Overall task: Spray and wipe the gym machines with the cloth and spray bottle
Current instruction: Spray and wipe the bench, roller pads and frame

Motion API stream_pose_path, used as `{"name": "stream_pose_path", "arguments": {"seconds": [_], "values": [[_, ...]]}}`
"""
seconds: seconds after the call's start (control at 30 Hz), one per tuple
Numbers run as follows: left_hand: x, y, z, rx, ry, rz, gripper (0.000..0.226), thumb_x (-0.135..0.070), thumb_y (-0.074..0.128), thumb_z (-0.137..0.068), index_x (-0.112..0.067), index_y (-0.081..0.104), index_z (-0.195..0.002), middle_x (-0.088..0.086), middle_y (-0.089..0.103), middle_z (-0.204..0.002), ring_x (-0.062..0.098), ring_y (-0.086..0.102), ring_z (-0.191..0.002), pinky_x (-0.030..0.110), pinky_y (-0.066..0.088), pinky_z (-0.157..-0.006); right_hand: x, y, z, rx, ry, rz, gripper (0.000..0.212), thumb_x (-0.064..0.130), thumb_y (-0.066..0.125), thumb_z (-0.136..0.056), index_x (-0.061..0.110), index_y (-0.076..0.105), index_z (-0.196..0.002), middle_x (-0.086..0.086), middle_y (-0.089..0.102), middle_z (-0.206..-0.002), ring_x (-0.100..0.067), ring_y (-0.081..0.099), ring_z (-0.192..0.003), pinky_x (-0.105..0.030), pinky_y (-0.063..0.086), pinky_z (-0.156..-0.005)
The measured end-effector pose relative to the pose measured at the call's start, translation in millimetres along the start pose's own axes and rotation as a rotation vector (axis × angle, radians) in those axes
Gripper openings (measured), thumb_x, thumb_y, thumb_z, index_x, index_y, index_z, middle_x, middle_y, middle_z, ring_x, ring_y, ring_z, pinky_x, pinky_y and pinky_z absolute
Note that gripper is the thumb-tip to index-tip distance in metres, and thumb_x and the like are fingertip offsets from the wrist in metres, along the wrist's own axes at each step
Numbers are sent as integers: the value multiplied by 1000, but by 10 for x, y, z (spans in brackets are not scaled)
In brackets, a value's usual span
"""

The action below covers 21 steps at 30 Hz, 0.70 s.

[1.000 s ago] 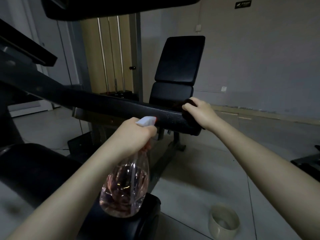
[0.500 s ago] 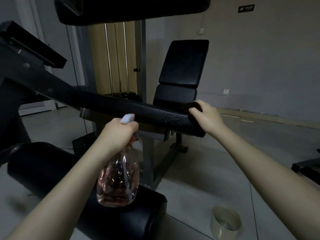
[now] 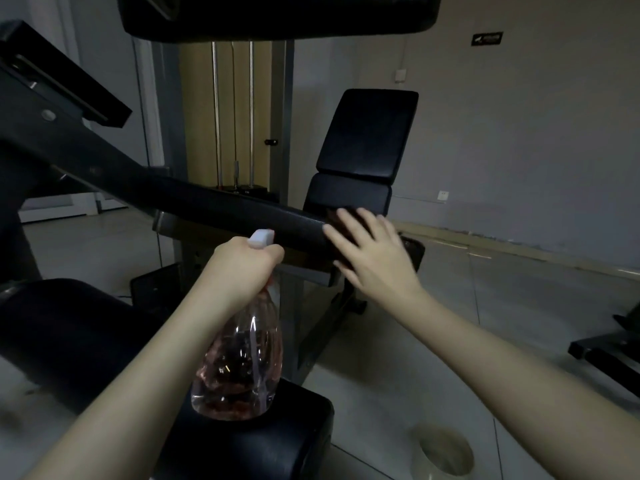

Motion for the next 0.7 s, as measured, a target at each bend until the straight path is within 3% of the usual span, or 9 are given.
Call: {"name": "stream_pose_path", "arguments": {"seconds": [0.1,0.27,0.37,0.47,0.6,0.7], "values": [[-25,25,8,-6,8,-15,26,-25,51,-90,-12,63,-109,25,69,-96,37,65,-82,35,44,-68,218,56,-228,26,-31,-2,60,34,63,-84,20,44,-139,-14,41,-146,-37,41,-129,-50,32,-106],[-54,43,10,9,12,-66,37,-26,49,-91,-24,54,-128,21,70,-96,36,66,-90,39,49,-73,63,-5,-29,70,-71,1,68,30,74,-72,15,50,-134,-15,46,-140,-37,45,-125,-48,38,-102],[-55,21,60,3,-15,-17,24,-26,50,-91,-17,60,-110,23,70,-99,34,64,-84,36,43,-69,-186,-95,277,61,-75,40,70,29,79,-64,12,55,-128,-16,50,-137,-38,47,-122,-48,40,-100],[-40,-12,92,0,-13,22,8,-26,50,-90,-21,52,-96,26,69,-99,25,57,-75,34,41,-65,-306,-147,471,65,-54,70,70,25,80,-62,10,57,-126,-17,51,-136,-40,47,-121,-50,41,-99],[-2,-76,114,-36,-17,53,13,-26,50,-90,-17,59,-90,23,68,-90,24,54,-69,31,39,-59,-50,-110,197,82,59,10,77,25,78,-69,13,47,-138,-17,46,-141,-41,42,-127,-52,35,-103],[-28,-62,127,-37,-15,38,19,-27,49,-91,-12,62,-92,15,68,-84,23,57,-66,30,40,-57,350,-7,-303,122,12,-33,78,27,74,-76,18,37,-144,-14,36,-149,-40,35,-133,-51,31,-107]]}}
Point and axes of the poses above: each hand's wrist, its own z-axis away from the middle knuckle, its own y-axis out of the palm, x = y × z, the point moved 3 cm from there along -z, towards the middle knuckle
